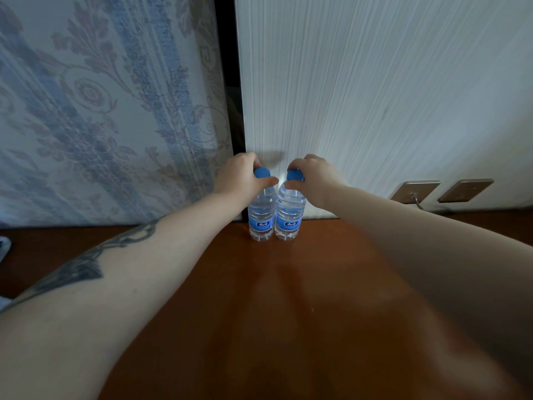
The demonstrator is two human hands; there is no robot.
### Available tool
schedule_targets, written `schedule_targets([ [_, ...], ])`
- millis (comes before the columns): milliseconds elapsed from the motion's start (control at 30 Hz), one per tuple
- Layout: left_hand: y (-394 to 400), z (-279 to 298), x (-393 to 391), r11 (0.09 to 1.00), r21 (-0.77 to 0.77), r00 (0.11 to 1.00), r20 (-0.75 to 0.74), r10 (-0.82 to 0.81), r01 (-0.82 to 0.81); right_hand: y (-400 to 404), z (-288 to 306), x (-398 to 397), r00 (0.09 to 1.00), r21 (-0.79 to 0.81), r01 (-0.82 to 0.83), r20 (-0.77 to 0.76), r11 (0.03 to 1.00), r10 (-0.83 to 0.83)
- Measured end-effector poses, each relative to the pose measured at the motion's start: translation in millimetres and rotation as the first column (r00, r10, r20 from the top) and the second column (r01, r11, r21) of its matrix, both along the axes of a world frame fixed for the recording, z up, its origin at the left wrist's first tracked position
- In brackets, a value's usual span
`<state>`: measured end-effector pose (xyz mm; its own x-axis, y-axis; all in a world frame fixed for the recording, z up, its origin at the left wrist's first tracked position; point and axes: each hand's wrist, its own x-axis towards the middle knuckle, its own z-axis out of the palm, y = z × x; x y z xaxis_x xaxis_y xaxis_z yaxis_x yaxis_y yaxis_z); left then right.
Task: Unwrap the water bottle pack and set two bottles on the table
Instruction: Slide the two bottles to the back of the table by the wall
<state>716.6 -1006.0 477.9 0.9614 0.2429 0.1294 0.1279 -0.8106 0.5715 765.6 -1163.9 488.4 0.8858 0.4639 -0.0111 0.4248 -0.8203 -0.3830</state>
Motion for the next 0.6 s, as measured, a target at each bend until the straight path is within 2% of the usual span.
schedule_targets([
  [133, 1.4, -2.5, -2.3, 1.000, -0.003, 0.999, 0.025, 0.023, -0.022, -1.9, -4.1, -0.3, 1.000, 0.069, 0.026, -0.009, 0.997, -0.025],
  [233, 3.7, -1.0, -2.9, 0.999, 0.040, 0.999, -0.015, -0.030, 0.030, -3.8, -7.3, -1.9, 0.999, 0.105, 0.047, -0.013, 0.993, -0.046],
  [400, 4.8, 0.6, -3.2, 0.996, 0.056, 0.997, -0.055, -0.061, 0.064, -5.2, -14.1, -3.5, 0.986, 0.109, 0.131, -0.120, 0.985, -0.117],
  [600, 3.5, 1.1, -1.6, 0.993, 0.105, 0.997, -0.057, -0.051, 0.057, -2.1, -12.4, -6.3, 0.982, 0.076, 0.151, -0.126, 0.986, -0.141],
])
